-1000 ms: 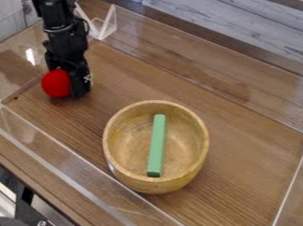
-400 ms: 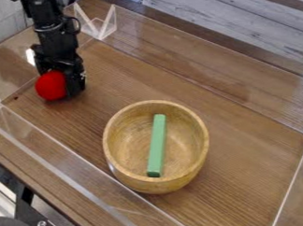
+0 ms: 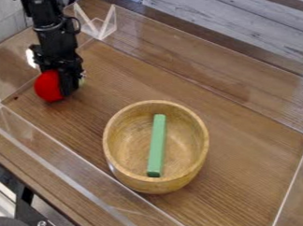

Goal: Move the red object to the right side of the table

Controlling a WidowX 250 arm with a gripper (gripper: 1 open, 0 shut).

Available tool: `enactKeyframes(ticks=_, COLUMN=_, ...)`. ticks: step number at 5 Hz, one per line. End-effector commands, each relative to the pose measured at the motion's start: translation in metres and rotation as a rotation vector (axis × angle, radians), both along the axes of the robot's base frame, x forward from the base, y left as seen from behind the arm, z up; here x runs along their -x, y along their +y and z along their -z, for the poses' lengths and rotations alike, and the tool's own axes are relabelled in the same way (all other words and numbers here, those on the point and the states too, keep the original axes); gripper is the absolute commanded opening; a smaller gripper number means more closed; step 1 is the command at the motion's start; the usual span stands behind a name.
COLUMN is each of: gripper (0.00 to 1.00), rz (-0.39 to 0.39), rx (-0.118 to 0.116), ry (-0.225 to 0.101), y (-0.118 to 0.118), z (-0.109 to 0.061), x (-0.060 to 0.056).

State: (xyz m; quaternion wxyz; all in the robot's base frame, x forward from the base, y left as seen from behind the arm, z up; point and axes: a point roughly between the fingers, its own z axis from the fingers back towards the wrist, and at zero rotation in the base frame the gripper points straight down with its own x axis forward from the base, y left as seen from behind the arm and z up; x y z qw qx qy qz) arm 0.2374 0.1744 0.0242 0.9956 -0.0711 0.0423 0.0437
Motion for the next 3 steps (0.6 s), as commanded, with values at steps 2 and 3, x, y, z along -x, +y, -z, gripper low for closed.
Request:
enactKeyframes(ticks=2, gripper=0.0, rz=0.021, rx=-0.107, ry=-0.129, y=-0.04, z=-0.069, x=-0.056)
enactKeyframes(ticks=3, gripper=0.0, rz=0.087, rx=-0.093, ry=-0.14, y=-0.09, z=-0.066, x=-0.082)
